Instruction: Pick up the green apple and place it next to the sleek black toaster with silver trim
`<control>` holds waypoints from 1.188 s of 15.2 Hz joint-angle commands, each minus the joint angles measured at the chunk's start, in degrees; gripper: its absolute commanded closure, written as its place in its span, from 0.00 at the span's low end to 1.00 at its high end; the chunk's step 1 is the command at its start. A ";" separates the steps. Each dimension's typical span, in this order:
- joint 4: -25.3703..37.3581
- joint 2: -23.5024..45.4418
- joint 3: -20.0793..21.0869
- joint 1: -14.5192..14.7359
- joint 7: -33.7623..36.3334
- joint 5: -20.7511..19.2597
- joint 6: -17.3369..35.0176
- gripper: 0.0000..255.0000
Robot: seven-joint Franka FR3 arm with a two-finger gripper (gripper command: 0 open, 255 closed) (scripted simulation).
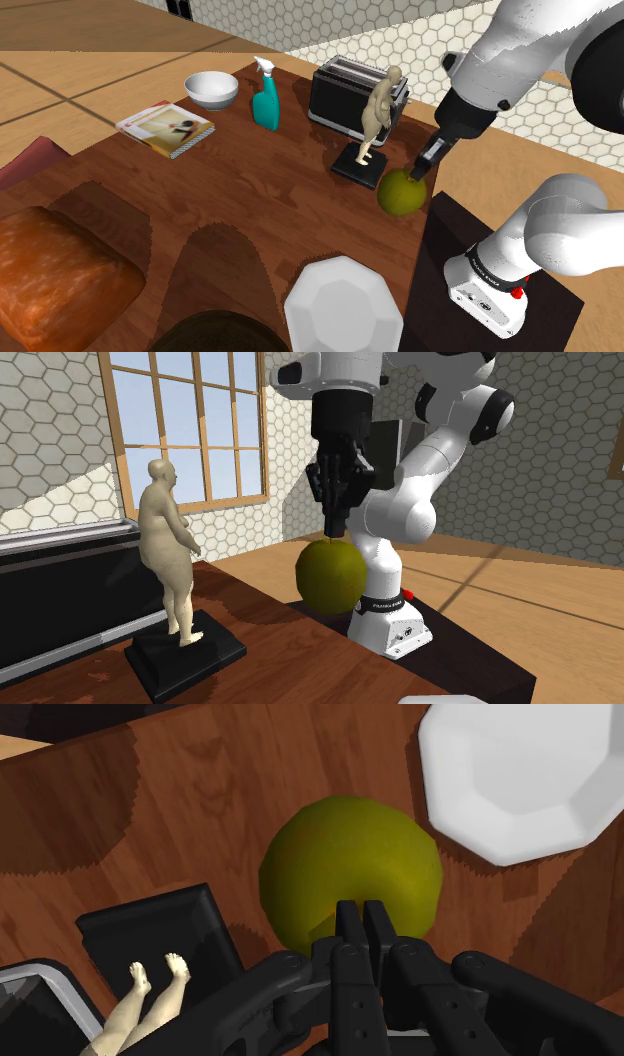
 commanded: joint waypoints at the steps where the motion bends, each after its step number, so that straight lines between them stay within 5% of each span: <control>1: 1.59 0.26 -0.43 -0.21 0.06 -0.43 -1.35 1.00; 18: 16.76 4.40 -3.15 -1.84 0.97 -3.35 -12.41 1.00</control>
